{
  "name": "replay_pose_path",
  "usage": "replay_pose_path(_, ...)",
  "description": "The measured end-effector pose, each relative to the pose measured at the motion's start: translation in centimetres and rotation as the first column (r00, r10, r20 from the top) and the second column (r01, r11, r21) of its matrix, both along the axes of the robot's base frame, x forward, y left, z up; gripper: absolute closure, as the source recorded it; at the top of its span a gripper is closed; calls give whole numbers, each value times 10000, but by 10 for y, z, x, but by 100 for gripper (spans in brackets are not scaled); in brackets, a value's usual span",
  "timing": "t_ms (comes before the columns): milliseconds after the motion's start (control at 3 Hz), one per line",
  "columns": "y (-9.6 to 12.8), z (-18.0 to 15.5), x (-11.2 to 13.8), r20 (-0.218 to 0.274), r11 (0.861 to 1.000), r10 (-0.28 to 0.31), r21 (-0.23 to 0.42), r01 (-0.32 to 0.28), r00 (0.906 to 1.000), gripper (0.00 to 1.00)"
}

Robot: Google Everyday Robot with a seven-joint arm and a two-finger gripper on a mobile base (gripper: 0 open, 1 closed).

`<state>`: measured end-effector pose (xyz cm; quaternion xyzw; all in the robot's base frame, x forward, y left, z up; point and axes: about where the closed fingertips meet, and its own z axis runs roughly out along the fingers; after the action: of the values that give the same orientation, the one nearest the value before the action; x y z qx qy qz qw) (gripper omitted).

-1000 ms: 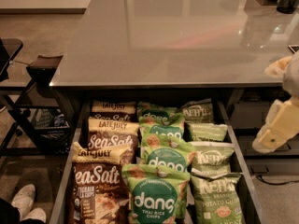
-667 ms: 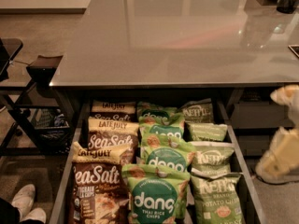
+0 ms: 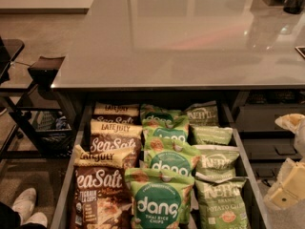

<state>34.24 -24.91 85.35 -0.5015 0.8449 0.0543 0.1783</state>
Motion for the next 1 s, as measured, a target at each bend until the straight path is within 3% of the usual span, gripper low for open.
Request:
replay_pose_path(333,-1,-9,-4,-119,10000,-95,-18,95,9999,0)
replay_pose_path(667,-12,-36,-26,-365,9966,-829,-15,829,9959,0)
replay_pose_path(1000,-32,-95,-65,-459,9834,-1775,-454,1754,9831,0)
